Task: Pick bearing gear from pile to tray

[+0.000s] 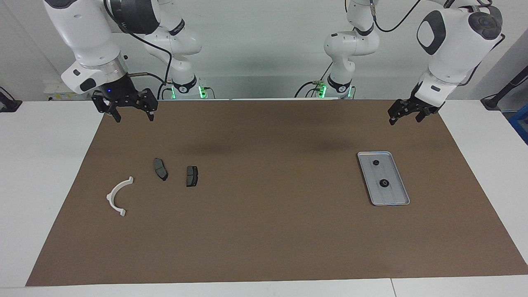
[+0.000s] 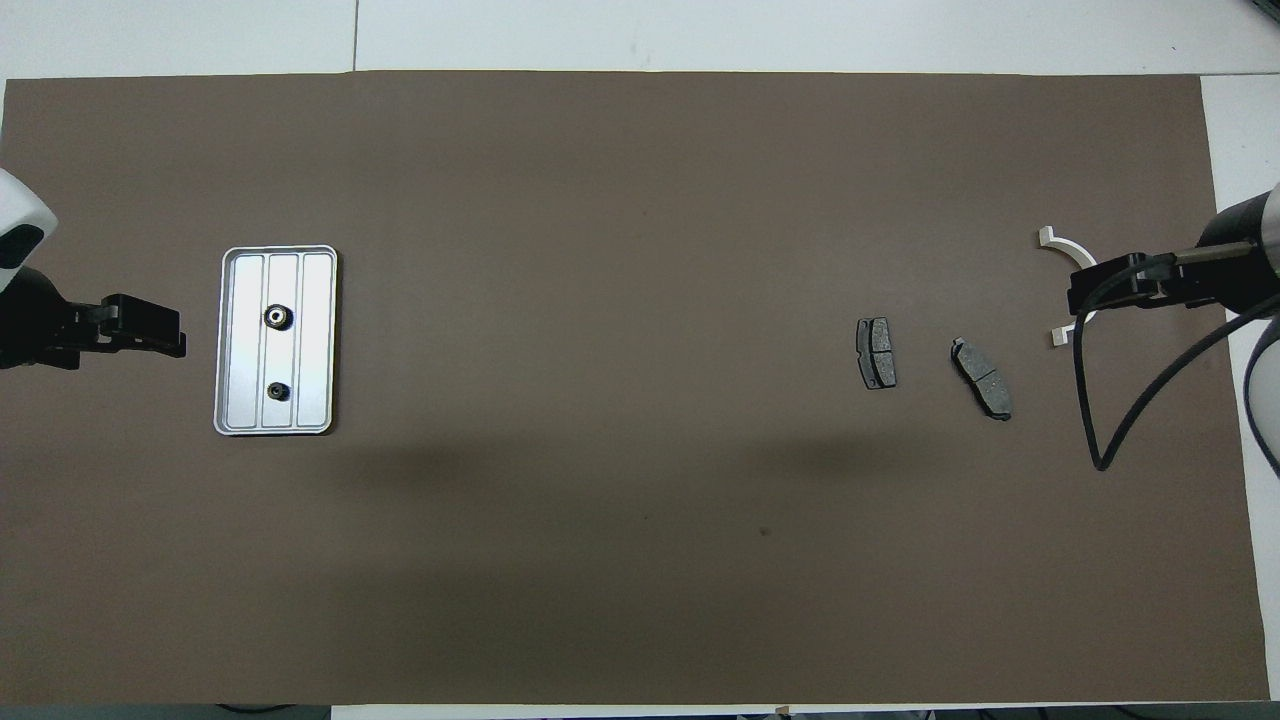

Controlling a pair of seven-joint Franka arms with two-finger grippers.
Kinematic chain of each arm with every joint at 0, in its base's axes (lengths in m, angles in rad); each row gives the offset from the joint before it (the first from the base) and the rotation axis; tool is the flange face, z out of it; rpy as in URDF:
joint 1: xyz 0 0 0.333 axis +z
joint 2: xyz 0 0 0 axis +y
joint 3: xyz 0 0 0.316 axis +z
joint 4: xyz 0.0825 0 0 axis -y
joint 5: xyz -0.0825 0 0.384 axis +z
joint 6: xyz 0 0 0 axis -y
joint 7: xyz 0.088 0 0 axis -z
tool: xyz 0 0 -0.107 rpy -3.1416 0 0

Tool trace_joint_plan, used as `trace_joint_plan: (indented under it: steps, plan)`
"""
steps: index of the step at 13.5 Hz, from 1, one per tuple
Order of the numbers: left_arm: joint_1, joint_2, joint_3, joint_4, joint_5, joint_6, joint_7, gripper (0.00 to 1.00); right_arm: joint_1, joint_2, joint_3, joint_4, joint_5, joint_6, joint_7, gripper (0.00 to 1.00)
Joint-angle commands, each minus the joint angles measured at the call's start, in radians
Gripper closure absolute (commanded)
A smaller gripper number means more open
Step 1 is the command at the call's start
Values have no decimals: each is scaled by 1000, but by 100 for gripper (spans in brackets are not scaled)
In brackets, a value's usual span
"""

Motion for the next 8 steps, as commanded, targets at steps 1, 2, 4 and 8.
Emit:
trace_joint_plan:
  steps: [1,2,4,8]
  plan:
    - [0,50,-1,110,-9,-67,16,0,1,-6,-3,-4,5,14,-18,0]
    - [2,55,-1,122,-9,-82,16,0,1,-6,-3,-4,5,14,-18,0]
    - [0,62,-1,144,-6,-88,16,0,1,-6,-3,-4,5,16,-20,0]
    - [-5,67,-3,144,-9,-76,17,0,1,-10,-1,-2,5,14,-20,0]
